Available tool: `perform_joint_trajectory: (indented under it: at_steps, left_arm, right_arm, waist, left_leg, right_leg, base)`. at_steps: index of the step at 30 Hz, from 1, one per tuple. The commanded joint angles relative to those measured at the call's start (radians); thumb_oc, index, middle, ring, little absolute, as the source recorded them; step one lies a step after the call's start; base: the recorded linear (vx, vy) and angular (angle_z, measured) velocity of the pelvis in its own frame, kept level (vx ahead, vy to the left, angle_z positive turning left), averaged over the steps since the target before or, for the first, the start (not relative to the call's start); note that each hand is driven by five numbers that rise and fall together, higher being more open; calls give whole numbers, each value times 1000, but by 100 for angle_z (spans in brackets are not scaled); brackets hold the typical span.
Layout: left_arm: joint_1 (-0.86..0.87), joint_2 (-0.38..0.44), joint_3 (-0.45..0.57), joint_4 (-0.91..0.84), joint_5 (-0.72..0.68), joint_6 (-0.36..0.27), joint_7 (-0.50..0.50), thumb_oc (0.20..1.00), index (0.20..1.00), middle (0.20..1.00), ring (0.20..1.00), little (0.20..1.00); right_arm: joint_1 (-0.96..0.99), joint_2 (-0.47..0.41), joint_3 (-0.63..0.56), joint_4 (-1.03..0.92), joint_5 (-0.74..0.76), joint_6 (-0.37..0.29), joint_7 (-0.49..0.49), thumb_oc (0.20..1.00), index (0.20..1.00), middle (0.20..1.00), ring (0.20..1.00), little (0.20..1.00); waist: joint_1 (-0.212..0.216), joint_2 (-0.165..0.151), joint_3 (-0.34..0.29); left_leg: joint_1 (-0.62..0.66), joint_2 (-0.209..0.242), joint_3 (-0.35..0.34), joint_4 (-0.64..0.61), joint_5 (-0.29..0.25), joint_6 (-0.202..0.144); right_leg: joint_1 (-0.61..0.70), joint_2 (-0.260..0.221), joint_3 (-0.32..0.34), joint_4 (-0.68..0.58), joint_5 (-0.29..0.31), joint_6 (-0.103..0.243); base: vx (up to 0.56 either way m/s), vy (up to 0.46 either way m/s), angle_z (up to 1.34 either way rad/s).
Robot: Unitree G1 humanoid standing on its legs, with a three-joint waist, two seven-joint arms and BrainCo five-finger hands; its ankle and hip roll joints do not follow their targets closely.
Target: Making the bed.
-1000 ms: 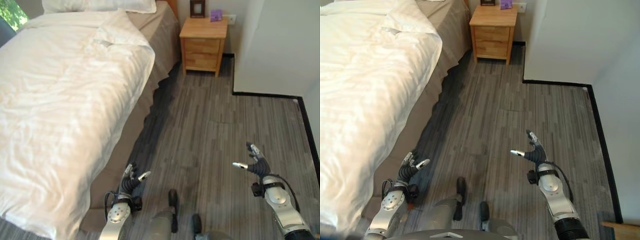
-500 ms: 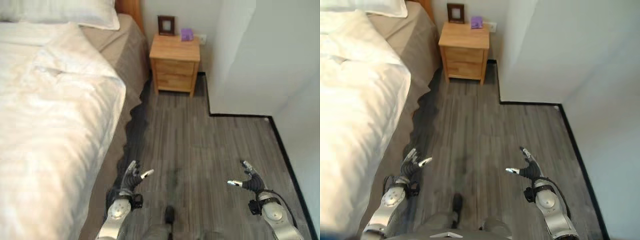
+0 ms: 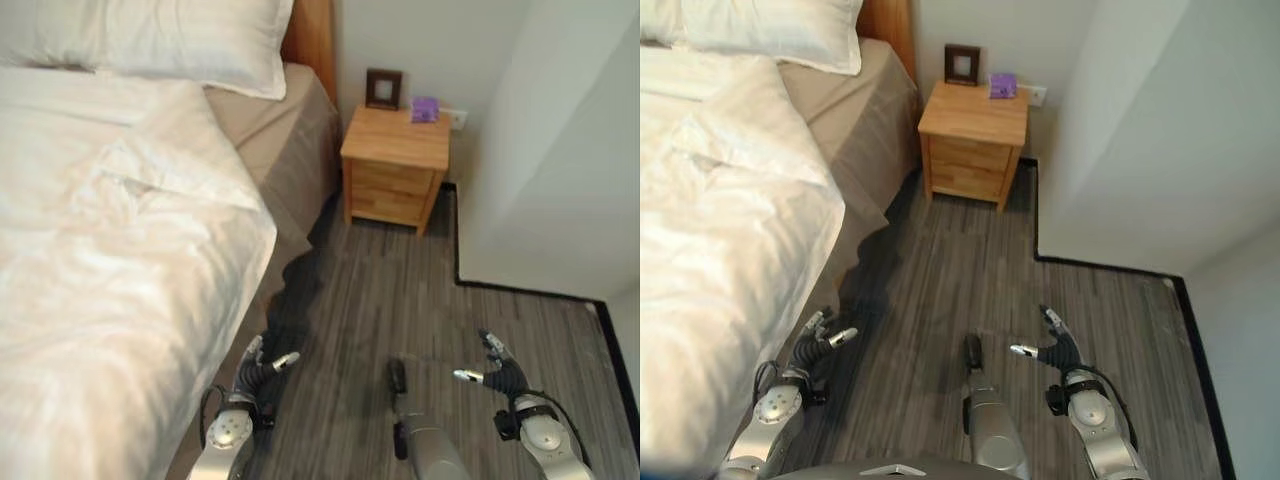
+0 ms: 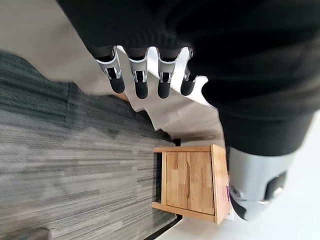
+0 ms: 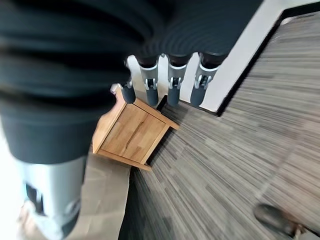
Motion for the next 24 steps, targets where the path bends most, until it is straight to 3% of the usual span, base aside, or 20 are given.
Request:
perform_joint_trajectory:
  at_steps: [1,2,3,4,6,7,8,9,10,12,13,14,15,16,19,20,21,22,23,24]
  left_arm:
    - [-5,38,33,-93,-1,-45,-20,1000,1000,1000,1000,1000]
    - [-2,41,31,-114,-9,-46,-25,1000,1000,1000,1000,1000]
    - [-2,42,31,-115,-9,-45,-25,1000,1000,1000,1000,1000]
    - [-3,46,29,-132,-12,-49,-30,1000,1000,1000,1000,1000]
    - [-9,56,28,-163,-11,-51,-32,1000,1000,1000,1000,1000]
    - [-15,47,26,-153,-21,-48,-25,1000,1000,1000,1000,1000]
    - [-16,47,26,-152,-21,-48,-25,1000,1000,1000,1000,1000]
    - [-4,40,29,-159,-18,-50,-26,1000,1000,1000,1000,1000]
    - [-4,41,30,-159,-18,-50,-26,1000,1000,1000,1000,1000]
    - [9,35,36,-166,-18,-56,-24,1000,1000,1000,1000,1000]
    - [18,35,41,-167,-14,-54,-32,1000,1000,1000,1000,1000]
    - [19,35,40,-168,-14,-54,-32,1000,1000,1000,1000,1000]
    - [20,34,43,-167,-10,-52,-30,1000,1000,1000,1000,1000]
    - [29,35,47,-177,-14,-51,-34,1000,1000,1000,1000,1000]
    - [53,42,51,-178,-4,-46,-48,1000,1000,1000,1000,1000]
    - [62,42,53,-174,-3,-48,-47,1000,1000,1000,1000,1000]
    - [62,47,49,-166,-1,-41,-49,1000,1000,1000,1000,1000]
    - [62,48,50,-166,-1,-41,-49,1000,1000,1000,1000,1000]
    - [61,56,51,-166,0,-39,-47,1000,1000,1000,1000,1000]
    - [50,74,45,-169,11,-36,-43,1000,1000,1000,1000,1000]
  right_arm:
    - [-62,-42,9,-27,32,-42,5,1000,1000,1000,1000,1000]
    - [-67,-48,12,-39,40,-44,5,1000,1000,1000,1000,1000]
    - [-68,-48,12,-39,41,-44,6,1000,1000,1000,1000,1000]
    - [-75,-58,14,-49,47,-46,2,1000,1000,1000,1000,1000]
    - [-93,-75,12,-54,44,-36,-6,1000,1000,1000,1000,1000]
    - [-114,-87,23,-45,35,-25,-14,1000,1000,1000,1000,1000]
    - [-116,-87,23,-45,35,-25,-14,1000,1000,1000,1000,1000]
    - [-123,-94,31,-52,27,-26,-10,1000,1000,1000,1000,1000]
    - [-123,-94,31,-52,27,-26,-10,1000,1000,1000,1000,1000]
    - [-125,-93,39,-51,29,-31,-5,1000,1000,1000,1000,1000]
    - [-131,-93,42,-52,19,-32,-7,1000,1000,1000,1000,1000]
    - [-131,-93,42,-51,18,-32,-7,1000,1000,1000,1000,1000]
    - [-130,-89,42,-56,10,-38,-14,1000,1000,1000,1000,1000]
    - [-130,-84,43,-91,-2,-42,-17,1000,1000,1000,1000,1000]
    - [-122,-80,63,-119,-37,-44,-4,1000,1000,1000,1000,1000]
    - [-132,-75,77,-119,-58,-46,-4,1000,1000,1000,1000,1000]
    - [-136,-66,102,-113,-101,-47,7,1000,1000,1000,1000,1000]
    - [-137,-65,102,-112,-101,-47,6,1000,1000,1000,1000,1000]
    - [-146,-67,113,-123,-115,-49,10,1000,1000,1000,1000,1000]
    - [-161,-70,126,-152,-127,-48,14,1000,1000,1000,1000,1000]
  waist:
    - [-19,0,17]
    - [-2,-6,36]
    - [-5,-12,34]
    - [11,-21,48]
    - [50,-69,74]
    - [86,-74,92]
    - [87,-79,90]
    - [120,-62,92]
    - [122,-69,90]
    - [144,-38,81]
    - [164,-12,73]
    - [168,-17,77]
    - [171,-11,75]
    - [169,-4,63]
    - [175,-7,35]
    - [191,-21,24]
    - [215,-54,7]
    - [215,-55,6]
    - [220,-69,0]
    - [207,-71,9]
  left_leg:
    - [-71,88,152,319,288,-106]
    - [-132,81,163,474,344,-108]
    - [-138,75,160,474,349,-108]
    - [-188,78,186,572,364,-98]
    - [-326,70,252,719,314,-61]
    - [-433,42,301,686,244,-54]
    - [-435,37,305,681,250,-52]
    - [-501,0,347,501,220,-39]
    - [-498,-6,351,487,232,-38]
    - [-533,-9,392,243,261,-26]
    - [-546,9,479,70,353,-38]
    - [-529,4,486,51,361,-38]
    - [-541,19,561,-2,377,-42]
    - [-547,53,713,-26,388,-34]
    - [-507,36,754,-49,388,11]
    - [-501,16,733,-50,383,25]
    - [-464,-9,727,-70,366,51]
    - [-463,-11,727,-72,366,52]
    - [-438,-23,722,-81,356,65]
    - [-382,-31,687,-91,330,81]
  right_leg:
    - [107,14,3,-67,-7,-25]
    - [146,22,3,-70,-23,-47]
    - [142,15,3,-70,-20,-46]
    - [185,23,7,-81,-41,-67]
    - [258,0,32,-108,-66,-84]
    - [323,6,52,-126,-100,-89]
    - [319,0,55,-126,-98,-88]
    - [373,15,76,-136,-129,-81]
    - [369,8,79,-136,-126,-80]
    - [418,36,94,-149,-163,-76]
    - [481,66,96,-153,-210,-83]
    - [487,61,100,-154,-212,-82]
    - [513,73,95,-149,-235,-84]
    - [555,94,84,-125,-272,-89]
    - [588,103,83,-82,-308,-84]
    - [602,99,89,-44,-314,-76]
    - [580,87,49,79,-248,-3]
    - [578,86,49,83,-250,-3]
    - [548,71,25,179,-195,59]
    - [461,43,-7,380,-53,131]
  base:
    - [414,-316,6]
    - [270,-230,-26]
    - [289,-269,-42]
    - [281,-290,-35]
    - [492,-337,-3]
    - [423,-161,-21]
    - [626,-67,-55]
    - [318,17,-65]
    - [493,45,-66]
    - [493,61,-52]
    - [502,44,-24]
    - [518,34,-26]
    - [503,37,-18]
    - [509,45,-4]
    - [540,51,29]
    - [387,-17,1]
    - [428,15,-25]
    - [369,41,-30]
    - [309,59,-11]
    - [304,57,24]
